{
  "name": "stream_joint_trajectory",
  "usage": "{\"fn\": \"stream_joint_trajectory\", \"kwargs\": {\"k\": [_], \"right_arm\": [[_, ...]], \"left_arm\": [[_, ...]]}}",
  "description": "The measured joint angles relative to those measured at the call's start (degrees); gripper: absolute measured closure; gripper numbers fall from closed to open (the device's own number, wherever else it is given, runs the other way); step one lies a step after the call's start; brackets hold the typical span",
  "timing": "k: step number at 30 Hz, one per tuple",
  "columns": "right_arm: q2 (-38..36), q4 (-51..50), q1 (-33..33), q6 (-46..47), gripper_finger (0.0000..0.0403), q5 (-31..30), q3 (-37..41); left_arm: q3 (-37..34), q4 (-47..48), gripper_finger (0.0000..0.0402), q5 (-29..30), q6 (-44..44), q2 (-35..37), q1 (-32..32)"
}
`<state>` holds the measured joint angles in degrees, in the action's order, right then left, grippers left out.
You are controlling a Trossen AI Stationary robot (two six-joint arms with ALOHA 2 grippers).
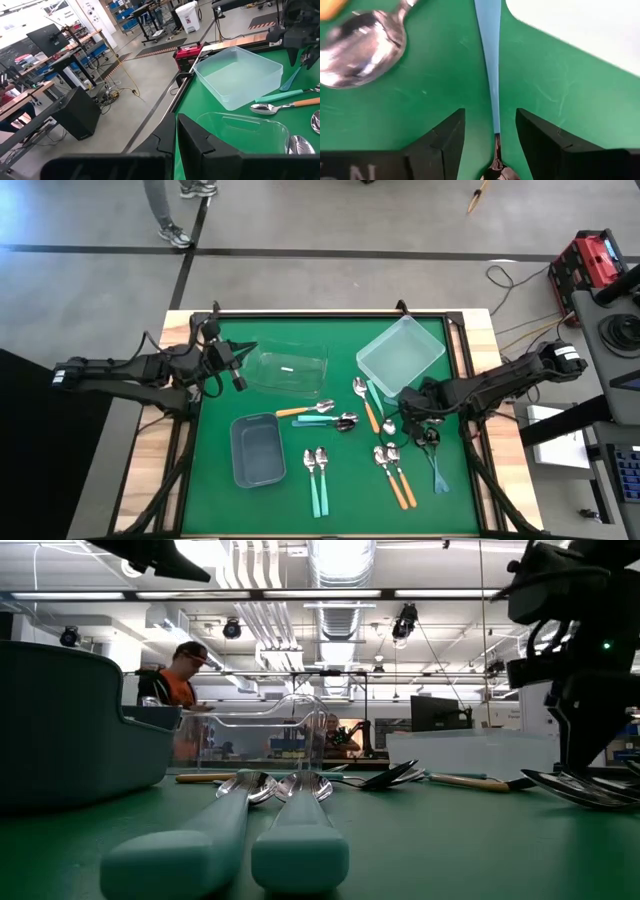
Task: Sort silverware by color (type)
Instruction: Put the blue spoon into the white bin
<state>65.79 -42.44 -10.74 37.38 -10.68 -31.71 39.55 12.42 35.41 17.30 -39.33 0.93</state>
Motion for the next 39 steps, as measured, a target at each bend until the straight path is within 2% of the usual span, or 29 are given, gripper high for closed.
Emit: {"fn": "stream_joint_trajectory", "kwargs": {"k": [11,28,39], "right_arm": [[-0.1,4.9,0.0,2.3,0.0243,0.0,4.1],[-0.1,6.3,0.0,1.4,0.0387,0.3,4.3],[0.0,5.8,0.0,-0.7,0.0393,0.3,2.9]], "left_arm": [[0.0,-0.2,0.0401,0.0,0.2,0.0,0.0],[0.0,-0.4,0.0401,0.0,0.2,0.0,0.0],[0.0,-0.4,0.0401,0.0,0.2,0.0,0.0]]}}
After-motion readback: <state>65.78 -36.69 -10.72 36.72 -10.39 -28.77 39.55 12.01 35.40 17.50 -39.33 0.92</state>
